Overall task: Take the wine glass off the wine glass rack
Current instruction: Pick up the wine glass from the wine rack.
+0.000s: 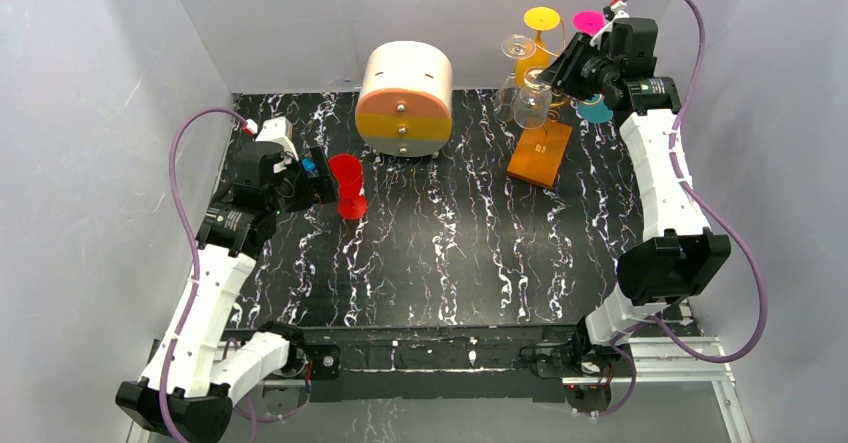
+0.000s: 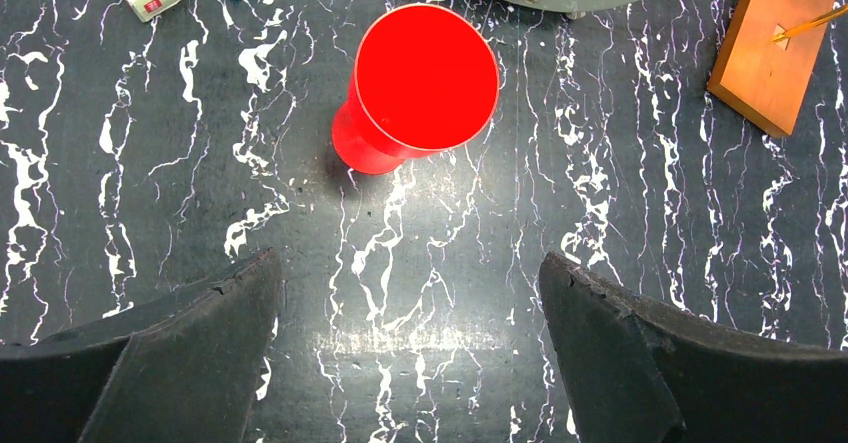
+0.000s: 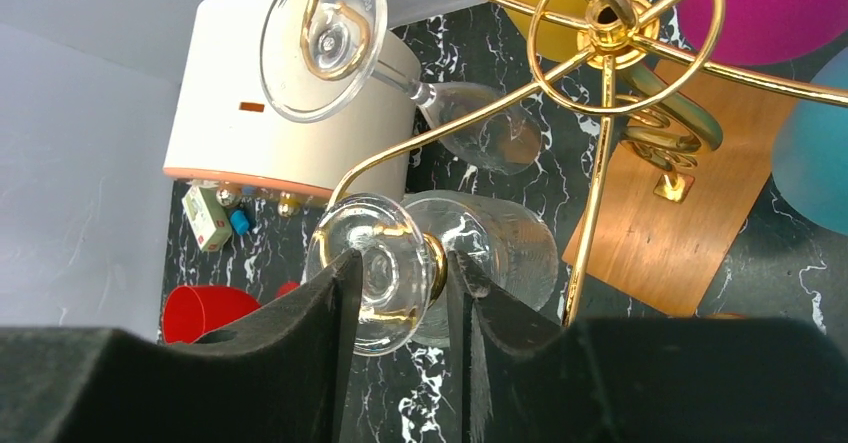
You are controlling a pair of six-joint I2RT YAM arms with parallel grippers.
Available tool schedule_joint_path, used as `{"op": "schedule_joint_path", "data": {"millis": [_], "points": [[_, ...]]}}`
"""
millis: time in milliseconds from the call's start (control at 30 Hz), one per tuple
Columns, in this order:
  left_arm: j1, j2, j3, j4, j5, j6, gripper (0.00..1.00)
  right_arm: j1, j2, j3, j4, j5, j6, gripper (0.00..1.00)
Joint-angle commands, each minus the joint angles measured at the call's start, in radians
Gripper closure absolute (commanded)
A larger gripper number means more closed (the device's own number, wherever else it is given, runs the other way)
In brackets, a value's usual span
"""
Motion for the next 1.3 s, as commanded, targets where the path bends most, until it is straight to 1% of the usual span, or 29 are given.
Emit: {"op": "schedule_joint_path", "data": {"millis": [0, 100, 300, 367, 467, 533, 700, 800, 900, 1000, 1267], "points": [[0.005, -0.019, 0.040, -0.021, 0.012, -0.002, 0.02, -0.004, -0.015, 0.033, -0.026, 0.020, 0.003, 0.58], [0.005, -0.019, 0.041, -0.021, 0.012, -0.005, 0.02, -0.004, -0.020, 0.023, -0.016, 0.049, -0.003, 0.65], [0.005, -0.018, 0.042, -0.024, 0.014, -0.008, 0.02, -0.005, -0.010, 0.035, -0.019, 0.036, -0.005, 0.71], [0.006, -0.019, 0.041, -0.026, 0.013, -0.008, 0.02, -0.004, -0.010, 0.038, -0.018, 0.035, -0.004, 0.78], [0.006, -0.021, 0.044, -0.027, 0.010, -0.008, 0.02, -0.003, -0.010, 0.042, -0.015, 0.037, -0.004, 0.80], [0.006, -0.020, 0.044, -0.027, 0.011, -0.008, 0.02, -0.004, -0.006, 0.053, -0.017, 0.037, -0.008, 0.87], [0.006, -0.016, 0.046, -0.027, 0.017, -0.010, 0.02, -0.004, 0.002, 0.059, -0.022, 0.016, -0.006, 0.88], [0.005, -0.017, 0.048, -0.031, 0.017, -0.008, 0.02, -0.003, -0.005, 0.054, -0.022, 0.027, -0.006, 0.94], [0.005, -0.018, 0.050, -0.032, 0.018, -0.008, 0.02, -0.003, -0.017, 0.041, -0.010, 0.025, -0.001, 0.94], [0.005, -0.017, 0.052, -0.032, 0.018, -0.009, 0.02, -0.004, -0.019, 0.032, -0.007, 0.000, 0.006, 0.89], [0.005, -0.015, 0.055, -0.033, 0.019, -0.008, 0.02, -0.010, -0.034, -0.017, 0.037, -0.062, 0.038, 0.85]]}}
